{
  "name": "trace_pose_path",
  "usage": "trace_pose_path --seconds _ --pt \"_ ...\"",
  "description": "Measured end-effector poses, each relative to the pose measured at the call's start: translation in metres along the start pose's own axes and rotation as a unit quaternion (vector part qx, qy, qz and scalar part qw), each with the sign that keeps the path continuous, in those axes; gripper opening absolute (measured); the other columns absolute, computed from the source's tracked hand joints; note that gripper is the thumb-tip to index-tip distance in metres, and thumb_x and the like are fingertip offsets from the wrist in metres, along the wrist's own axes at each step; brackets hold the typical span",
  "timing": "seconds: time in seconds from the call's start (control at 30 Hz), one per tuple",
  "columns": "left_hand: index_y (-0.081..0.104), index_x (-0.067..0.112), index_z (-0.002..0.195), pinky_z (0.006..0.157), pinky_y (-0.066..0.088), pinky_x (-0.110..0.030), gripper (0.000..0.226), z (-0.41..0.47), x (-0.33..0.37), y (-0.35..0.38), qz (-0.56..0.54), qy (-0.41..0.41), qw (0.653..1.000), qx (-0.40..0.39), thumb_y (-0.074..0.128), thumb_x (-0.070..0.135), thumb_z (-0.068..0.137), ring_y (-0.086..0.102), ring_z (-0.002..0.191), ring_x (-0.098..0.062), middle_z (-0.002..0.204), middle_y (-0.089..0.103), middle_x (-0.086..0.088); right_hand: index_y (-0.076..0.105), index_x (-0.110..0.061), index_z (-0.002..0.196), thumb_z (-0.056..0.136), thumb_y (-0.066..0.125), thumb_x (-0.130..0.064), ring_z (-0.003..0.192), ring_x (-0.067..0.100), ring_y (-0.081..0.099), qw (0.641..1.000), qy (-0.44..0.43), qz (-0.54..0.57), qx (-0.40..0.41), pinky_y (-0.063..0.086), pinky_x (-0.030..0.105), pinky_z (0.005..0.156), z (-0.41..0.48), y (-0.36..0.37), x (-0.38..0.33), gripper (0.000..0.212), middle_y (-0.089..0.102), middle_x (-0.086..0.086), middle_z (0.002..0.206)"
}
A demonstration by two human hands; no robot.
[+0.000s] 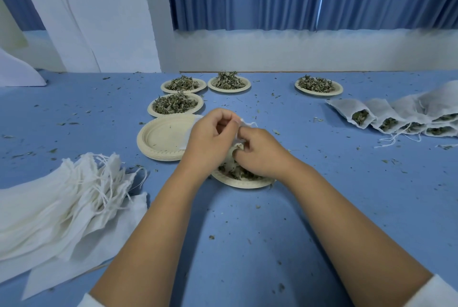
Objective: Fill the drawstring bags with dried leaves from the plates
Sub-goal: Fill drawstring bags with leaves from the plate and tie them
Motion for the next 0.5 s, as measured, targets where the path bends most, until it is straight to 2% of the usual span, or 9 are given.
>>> trace_pose_path --seconds 0.07,0.13,0.2,0.27,0.37,0.43,0.5 --pt "0.065 0.019 0.085 0.067 0.05 -0.024 0.018 0.0 -0.001 0.0 0.009 0.0 1.0 0.011 0.057 0.005 0.094 0.059 0.068 -0.008 0.069 0.064 0.01 0.049 -0.034 0.071 0.08 0.054 -0.008 0.053 -0.01 0.049 1.0 -0.005 0.002 -0.005 0.031 0.017 0.051 0.0 0.001 -0.001 0.028 0.053 -0.024 0.054" --pt "0.064 0.015 0.088 0.071 0.053 -0.035 0.012 0.0 -0.005 -0.004 0.004 -0.01 0.999 0.042 0.056 0.008 0.095 0.06 0.066 -0.013 0.067 0.064 0.003 0.058 -0.036 0.074 0.079 0.051 -0.007 0.053 -0.006 0.049 0.999 -0.038 0.027 0.029 0.033 0.013 0.048 -0.001 -0.004 -0.006 0.03 0.057 -0.033 0.064" --pt "0.063 0.013 0.09 0.074 0.056 -0.039 0.009 0.001 -0.009 -0.009 -0.006 -0.024 0.997 0.069 0.056 0.012 0.096 0.062 0.065 -0.014 0.066 0.065 0.0 0.068 -0.043 0.085 0.079 0.052 -0.013 0.048 0.0 0.049 0.992 -0.048 0.061 0.096 0.038 0.013 0.048 -0.002 -0.013 -0.009 0.035 0.067 -0.028 0.082" --pt "0.063 0.012 0.092 0.081 0.058 -0.045 0.009 0.002 -0.011 -0.013 -0.014 -0.034 0.996 0.084 0.055 0.013 0.096 0.065 0.07 -0.018 0.07 0.067 -0.004 0.074 -0.039 0.083 0.078 0.056 -0.02 0.047 0.002 0.05 0.979 -0.039 0.093 0.177 0.038 0.009 0.052 -0.002 -0.023 -0.008 0.026 0.069 -0.022 0.081" --pt "0.064 0.014 0.094 0.086 0.056 -0.05 0.01 0.004 -0.013 -0.014 0.001 -0.038 0.994 0.098 0.055 0.017 0.097 0.067 0.083 -0.028 0.082 0.069 -0.011 0.067 -0.037 0.081 0.08 0.064 -0.02 0.055 -0.004 0.051 0.96 -0.005 0.105 0.259 0.037 0.009 0.06 -0.003 -0.036 0.0 0.018 0.062 -0.018 0.075" --pt "0.064 0.016 0.093 0.086 0.055 -0.05 0.01 0.004 -0.014 -0.014 0.008 -0.038 0.994 0.1 0.056 0.018 0.097 0.067 0.087 -0.029 0.085 0.07 -0.01 0.066 -0.031 0.094 0.084 0.068 -0.026 0.056 -0.005 0.051 0.966 0.064 0.117 0.223 0.037 0.014 0.061 0.001 -0.037 0.01 0.012 0.06 -0.011 0.07" --pt "0.064 0.018 0.092 0.086 0.056 -0.049 0.01 0.004 -0.015 -0.014 0.014 -0.038 0.995 0.096 0.056 0.019 0.097 0.067 0.086 -0.026 0.086 0.07 -0.008 0.067 -0.026 0.098 0.087 0.068 -0.034 0.048 -0.002 0.051 0.971 0.126 0.14 0.15 0.037 0.014 0.054 0.003 -0.031 0.019 0.013 0.063 -0.007 0.067"
Point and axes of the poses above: each hand's wrist, its own z-axis towards the middle knuckle, its own y-axis out of the palm, x = y × z, the point moved 5 cm from there along z, towards the middle knuckle
